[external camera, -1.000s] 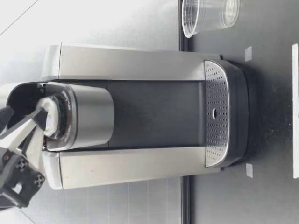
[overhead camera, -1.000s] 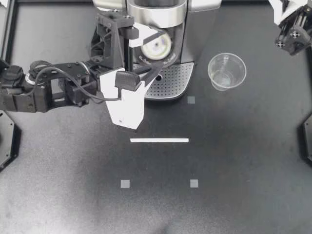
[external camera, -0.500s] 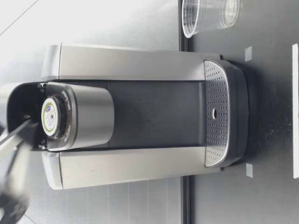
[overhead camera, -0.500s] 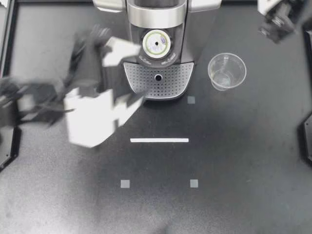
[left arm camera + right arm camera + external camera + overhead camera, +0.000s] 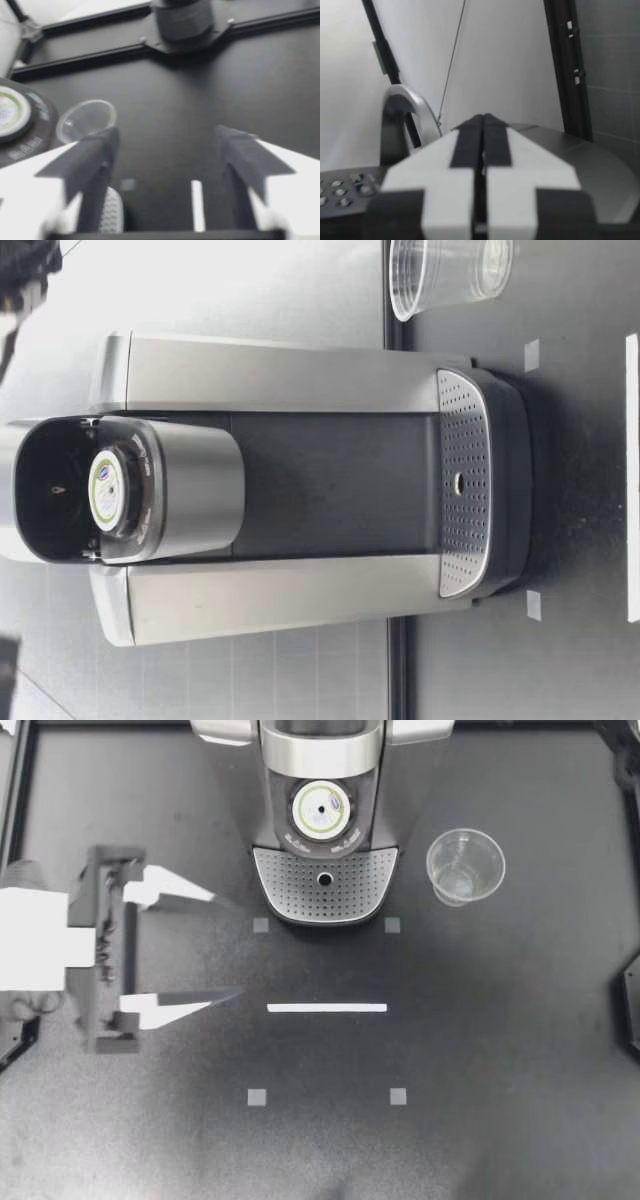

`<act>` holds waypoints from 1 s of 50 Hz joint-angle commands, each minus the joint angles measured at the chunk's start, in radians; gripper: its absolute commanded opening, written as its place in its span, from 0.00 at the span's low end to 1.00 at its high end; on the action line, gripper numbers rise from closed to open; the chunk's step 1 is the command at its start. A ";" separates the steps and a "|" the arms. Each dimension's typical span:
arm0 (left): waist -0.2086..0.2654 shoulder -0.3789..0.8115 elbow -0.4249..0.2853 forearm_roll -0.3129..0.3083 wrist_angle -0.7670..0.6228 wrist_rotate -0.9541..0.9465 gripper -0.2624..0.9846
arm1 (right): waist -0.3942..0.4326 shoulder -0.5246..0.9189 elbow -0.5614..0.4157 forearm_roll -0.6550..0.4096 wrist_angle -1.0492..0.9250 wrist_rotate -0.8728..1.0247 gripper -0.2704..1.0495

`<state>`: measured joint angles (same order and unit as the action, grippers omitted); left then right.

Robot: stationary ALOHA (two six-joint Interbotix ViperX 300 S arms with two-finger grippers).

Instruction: Place the coffee capsule inside the capsule container, then place the cup onto the center of the cup tray, then push the 'Hot Water' and 'Travel Mug' buttons.

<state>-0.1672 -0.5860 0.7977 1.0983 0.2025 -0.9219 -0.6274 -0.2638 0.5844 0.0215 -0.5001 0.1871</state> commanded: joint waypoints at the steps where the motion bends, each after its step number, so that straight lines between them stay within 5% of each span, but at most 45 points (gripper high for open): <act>1: -0.002 -0.029 0.011 0.000 -0.037 -0.003 0.58 | -0.008 0.021 -0.058 0.000 0.008 -0.002 0.26; 10: -0.002 -0.055 0.044 -0.008 -0.080 -0.005 0.48 | -0.009 0.077 -0.103 -0.002 0.020 0.003 0.26; 50: 0.000 -0.066 0.057 -0.014 -0.075 -0.005 0.48 | 0.117 0.014 -0.058 -0.015 0.031 0.012 0.26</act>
<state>-0.1672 -0.6443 0.8698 1.0861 0.1304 -0.9265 -0.5384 -0.2071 0.5277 0.0092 -0.4663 0.1994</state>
